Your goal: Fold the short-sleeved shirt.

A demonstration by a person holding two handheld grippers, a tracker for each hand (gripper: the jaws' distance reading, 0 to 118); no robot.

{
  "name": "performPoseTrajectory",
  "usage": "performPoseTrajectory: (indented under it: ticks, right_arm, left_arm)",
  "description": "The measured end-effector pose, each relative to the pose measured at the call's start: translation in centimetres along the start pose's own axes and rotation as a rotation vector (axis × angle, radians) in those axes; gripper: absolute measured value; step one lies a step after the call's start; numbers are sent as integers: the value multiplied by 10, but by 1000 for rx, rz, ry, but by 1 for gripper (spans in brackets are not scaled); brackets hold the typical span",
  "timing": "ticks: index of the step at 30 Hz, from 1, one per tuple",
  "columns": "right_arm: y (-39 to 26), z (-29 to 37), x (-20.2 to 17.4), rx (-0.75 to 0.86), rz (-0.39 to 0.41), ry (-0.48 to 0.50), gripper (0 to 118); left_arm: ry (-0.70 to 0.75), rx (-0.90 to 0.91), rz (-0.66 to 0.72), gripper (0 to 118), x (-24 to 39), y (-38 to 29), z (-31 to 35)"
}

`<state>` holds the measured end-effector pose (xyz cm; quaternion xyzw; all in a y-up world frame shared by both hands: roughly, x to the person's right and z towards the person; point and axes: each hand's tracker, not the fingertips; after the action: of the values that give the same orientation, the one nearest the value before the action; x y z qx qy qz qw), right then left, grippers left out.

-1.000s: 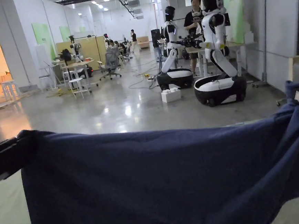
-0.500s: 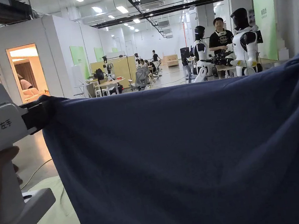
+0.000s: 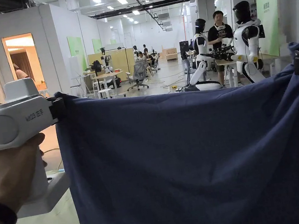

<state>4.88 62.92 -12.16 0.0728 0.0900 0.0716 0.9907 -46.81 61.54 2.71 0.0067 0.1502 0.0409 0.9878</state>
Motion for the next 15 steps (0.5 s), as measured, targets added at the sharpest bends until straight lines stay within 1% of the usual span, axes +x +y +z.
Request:
performPoseTrajectory:
  ticks: [1, 2, 3, 5, 7, 9, 11, 12, 13, 14, 15]
  right_arm:
    - [-2, -6, -2, 0, -1, 5, 10]
    - [-7, -12, -5, -7, -37, -6, 10]
    - [-11, -20, -8, -7, -47, -9, 10]
    - [-14, -35, -10, -21, -48, -17, 10]
    - [-22, -56, -12, -37, -68, -18, 10]
    - [-28, -72, -18, -42, -60, -19, 10]
    - [-34, -89, -25, -54, -17, -33, 10]
    - [-36, -98, -28, -60, -8, -34, 10]
    - [-46, -112, -28, -83, -34, -36, 10]
    - [-51, -121, -32, -91, -31, -76, 10]
    - [-53, -128, -36, -79, -18, -95, 10]
  left_arm:
    - [7, 11, -4, 5, 0, -4, -7]
    - [15, 3, -2, 5, 2, -6, -15]
    - [20, -5, 5, 5, 1, -10, -24]
    - [38, -19, 13, 5, -1, -18, -43]
    - [66, 13, 6, 5, 3, -27, -52]
    - [90, 30, -43, 5, 7, -34, -67]
    - [86, 0, -71, 5, 12, -40, -82]
    - [89, -3, -78, 5, 13, -44, -91]
    - [95, -10, -81, 5, 14, -47, -99]
    - [87, -10, -73, 5, 15, -51, -103]
    - [80, -4, -49, 5, 16, -57, -108]
